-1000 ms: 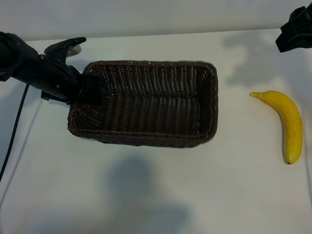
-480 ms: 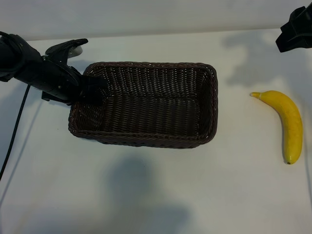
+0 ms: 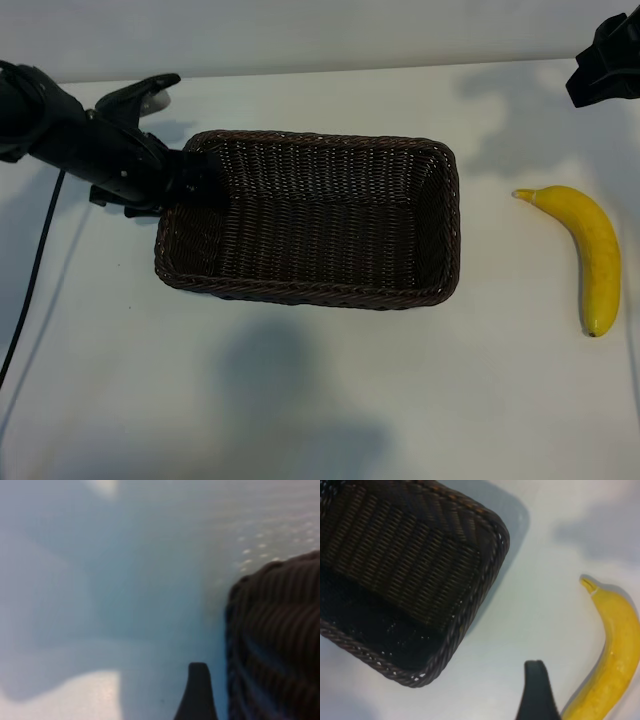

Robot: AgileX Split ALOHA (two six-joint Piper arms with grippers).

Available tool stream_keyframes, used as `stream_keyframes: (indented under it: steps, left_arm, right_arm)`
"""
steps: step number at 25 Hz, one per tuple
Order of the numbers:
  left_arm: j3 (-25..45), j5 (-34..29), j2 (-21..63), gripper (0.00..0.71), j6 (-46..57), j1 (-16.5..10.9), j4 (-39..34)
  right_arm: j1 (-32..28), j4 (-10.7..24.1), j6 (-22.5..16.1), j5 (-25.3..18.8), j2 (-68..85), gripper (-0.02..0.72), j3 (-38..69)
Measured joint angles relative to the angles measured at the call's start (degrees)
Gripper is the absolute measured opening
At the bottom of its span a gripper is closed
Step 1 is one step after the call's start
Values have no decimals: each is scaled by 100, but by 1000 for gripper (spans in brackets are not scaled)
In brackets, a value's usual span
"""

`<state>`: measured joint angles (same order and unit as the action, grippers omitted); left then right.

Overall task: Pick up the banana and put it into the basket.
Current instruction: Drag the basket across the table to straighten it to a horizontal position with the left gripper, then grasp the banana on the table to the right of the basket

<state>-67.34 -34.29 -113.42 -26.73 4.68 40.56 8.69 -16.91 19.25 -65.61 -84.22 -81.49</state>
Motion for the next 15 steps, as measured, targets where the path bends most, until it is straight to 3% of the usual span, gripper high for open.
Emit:
stream_keyframes:
  steps: [15]
  left_arm:
    - [-450,-775,1546,616,162,-5,-453]
  right_arm:
    - [0,5,-5,0,0,502,0]
